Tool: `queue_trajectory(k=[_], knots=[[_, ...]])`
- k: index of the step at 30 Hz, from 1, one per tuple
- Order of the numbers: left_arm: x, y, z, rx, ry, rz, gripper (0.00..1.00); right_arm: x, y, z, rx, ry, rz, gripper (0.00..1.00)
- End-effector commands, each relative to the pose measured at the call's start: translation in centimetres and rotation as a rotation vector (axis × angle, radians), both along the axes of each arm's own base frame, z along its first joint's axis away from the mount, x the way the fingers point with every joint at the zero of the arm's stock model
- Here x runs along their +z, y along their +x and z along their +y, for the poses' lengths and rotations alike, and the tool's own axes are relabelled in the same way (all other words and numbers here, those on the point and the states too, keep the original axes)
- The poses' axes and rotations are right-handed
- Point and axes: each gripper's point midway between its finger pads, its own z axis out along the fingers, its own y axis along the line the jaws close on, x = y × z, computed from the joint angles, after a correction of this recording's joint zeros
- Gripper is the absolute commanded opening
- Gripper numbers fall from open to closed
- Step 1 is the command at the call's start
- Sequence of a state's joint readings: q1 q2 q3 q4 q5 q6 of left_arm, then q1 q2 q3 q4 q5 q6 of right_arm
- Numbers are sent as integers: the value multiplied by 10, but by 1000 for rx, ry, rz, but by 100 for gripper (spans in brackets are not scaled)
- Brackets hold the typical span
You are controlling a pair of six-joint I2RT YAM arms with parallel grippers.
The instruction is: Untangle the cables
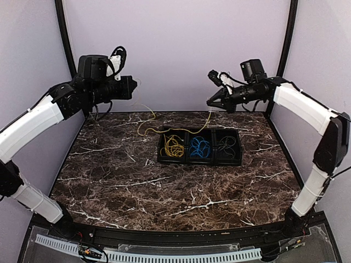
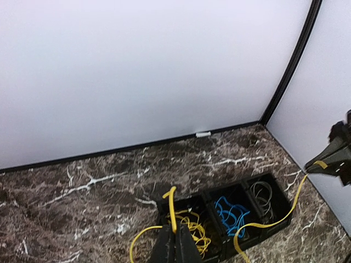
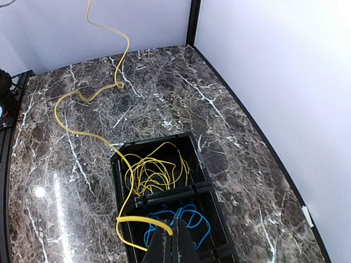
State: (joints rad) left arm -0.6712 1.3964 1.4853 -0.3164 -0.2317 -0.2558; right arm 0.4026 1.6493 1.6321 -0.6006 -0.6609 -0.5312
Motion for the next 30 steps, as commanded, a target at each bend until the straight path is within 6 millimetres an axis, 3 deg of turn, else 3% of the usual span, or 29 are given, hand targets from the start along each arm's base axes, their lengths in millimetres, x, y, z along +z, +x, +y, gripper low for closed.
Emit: queue_trajectory(k=[1,7,13,17,24,30], knots=[[43,12,-13,-38,-59,-106,0,-17,32,51,-10,9,53,0],[41,28,-29,-54,-127,-118,0,-42,61,113,44,39,120,0],[38,40,-47,-93,-206,-129,0,-88,79,144,35,19,155,0],[37,45,-63,-144,-265,-134,0,-121,81,148,15,-4,207,0],[23,59,-91,-217,-327,-129,0,-168,68,140,13,-73,290,0],[-9,67,-102,-230,-336,-92,0,-175,56,128,9,-120,326,20]])
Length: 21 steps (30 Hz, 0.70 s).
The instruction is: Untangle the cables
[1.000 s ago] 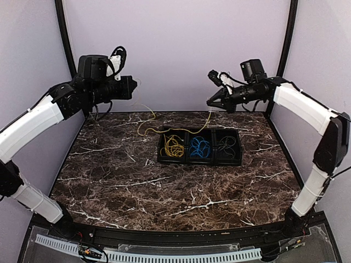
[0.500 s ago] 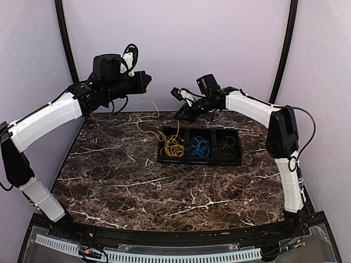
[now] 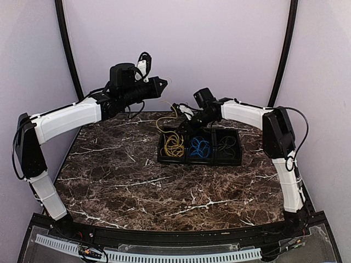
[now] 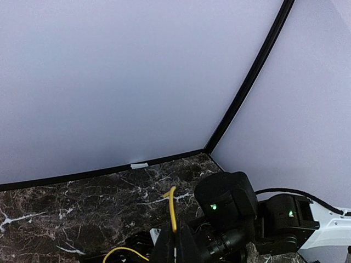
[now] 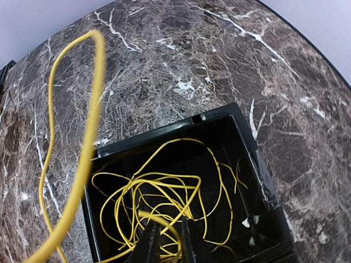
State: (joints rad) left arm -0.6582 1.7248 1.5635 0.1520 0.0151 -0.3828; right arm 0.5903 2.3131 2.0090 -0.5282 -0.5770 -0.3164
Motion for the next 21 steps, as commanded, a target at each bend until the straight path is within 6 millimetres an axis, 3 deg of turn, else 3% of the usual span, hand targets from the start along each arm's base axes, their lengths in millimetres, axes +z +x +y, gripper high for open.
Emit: queue_trajectory(k=[1,5,8,10,12,15,21], knots=[[-8,-1,-3,-27,-51,-9,0,6,-10,-8,4,-24,-13,22],[-29,-2,-2,-27,-50,20,0,19,-14,-25,-19,-41,-55,29],[-34,-1,1,-15,-33,16,0,24,-15,-36,-39,-54,-72,32],[-32,2,7,22,27,-12,0,30,-17,-42,-45,-47,-68,36],[-12,4,19,73,64,-73,0,36,-22,-50,-41,-37,-53,38],[-5,4,19,62,88,-89,0,54,-36,-61,-30,-13,-53,42],[-46,0,-7,-63,34,27,0,75,-50,-111,-107,-58,-115,51]])
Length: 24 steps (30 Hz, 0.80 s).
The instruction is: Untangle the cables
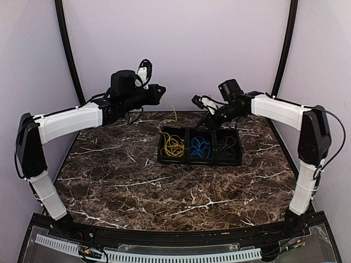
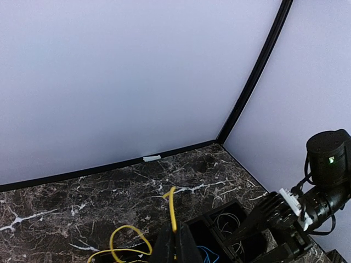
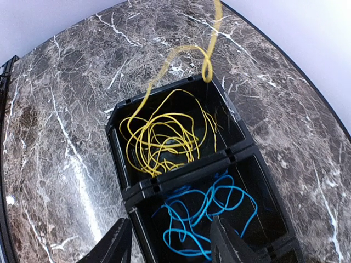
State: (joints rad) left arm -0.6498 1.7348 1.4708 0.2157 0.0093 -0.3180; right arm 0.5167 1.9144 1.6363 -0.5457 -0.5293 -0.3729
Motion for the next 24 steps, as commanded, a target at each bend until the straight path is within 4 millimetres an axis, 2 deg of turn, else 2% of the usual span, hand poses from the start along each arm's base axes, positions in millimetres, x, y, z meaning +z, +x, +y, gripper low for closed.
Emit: queue_trajectory(k=[1,2,3,8,9,11,15,17,21,24], knots=[[-22,-7,-13,-84,-48,56,0,16,-12,-41,-52,-26,-42,51],[-27,-8,-15,-91,-62,66,0,21,-17,-54,-65,-24,-52,52],[-40,-9,-16,-89,-54,87,0,20,-21,-66,-79,-30,-50,52],[-74,-10,-20,-101,-42,151,0,16,-52,-121,-140,-38,-68,53],[-76,-11,-22,-112,-44,158,0,8,-60,-131,-161,-44,-62,53],[-81,-13,-31,-140,-51,175,0,5,-72,-143,-183,-34,-86,54],[-90,-9,-45,-156,-54,205,0,-1,-90,-150,-199,27,-103,55],[-101,-4,-48,-139,-35,234,0,-1,-99,-148,-184,53,-99,56],[-137,1,-41,-66,49,298,0,1,-101,-153,-196,54,-140,56],[-164,-4,-44,-75,76,358,0,-3,-104,-153,-191,65,-147,56]])
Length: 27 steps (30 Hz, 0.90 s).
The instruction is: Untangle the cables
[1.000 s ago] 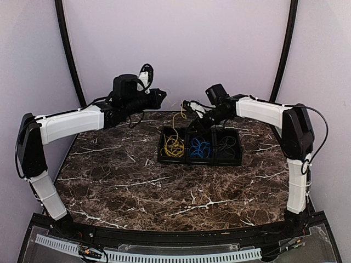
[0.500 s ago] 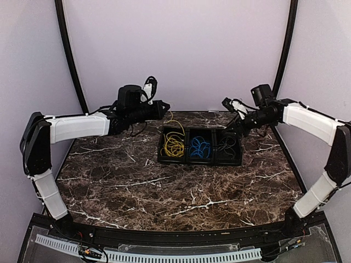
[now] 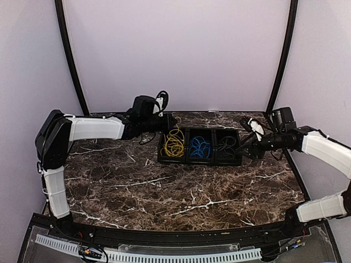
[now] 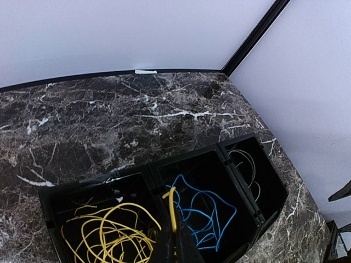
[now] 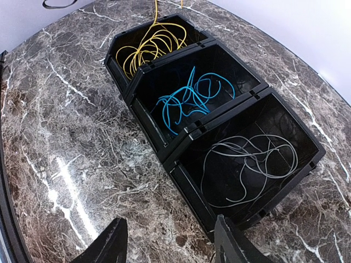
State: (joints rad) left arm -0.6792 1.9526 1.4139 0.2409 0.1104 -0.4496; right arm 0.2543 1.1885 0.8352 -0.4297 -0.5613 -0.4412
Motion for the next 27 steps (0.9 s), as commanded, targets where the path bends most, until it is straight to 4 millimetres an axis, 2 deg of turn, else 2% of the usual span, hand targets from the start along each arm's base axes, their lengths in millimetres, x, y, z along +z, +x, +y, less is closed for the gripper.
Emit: queue_trajectory(k=[1,4,7,10,14,15,18,21,23,24,27], knots=[[-31,-6,-3,2,46,78,0,9,3,2,11,39,-68,56],[-48,-13,-14,-17,53,110,0,8,4,2,11,34,-64,56],[-67,-14,-16,-2,84,164,0,13,4,1,4,38,-77,56],[-68,-12,-9,43,110,187,8,21,7,-4,-24,38,-101,56],[-47,-13,-2,58,128,153,24,39,17,-16,-87,28,-155,60],[-36,-14,0,59,124,136,28,46,21,-20,-107,27,-175,61],[-11,-18,4,42,122,83,34,62,30,-30,-164,21,-207,67],[19,-29,10,16,122,46,42,74,38,-43,-229,34,-208,79],[31,-36,18,9,146,31,51,86,44,-53,-276,59,-208,96],[38,-41,24,5,168,20,59,92,45,-56,-287,74,-210,98],[49,-47,44,36,239,-15,64,113,54,-71,-399,118,-246,99]])
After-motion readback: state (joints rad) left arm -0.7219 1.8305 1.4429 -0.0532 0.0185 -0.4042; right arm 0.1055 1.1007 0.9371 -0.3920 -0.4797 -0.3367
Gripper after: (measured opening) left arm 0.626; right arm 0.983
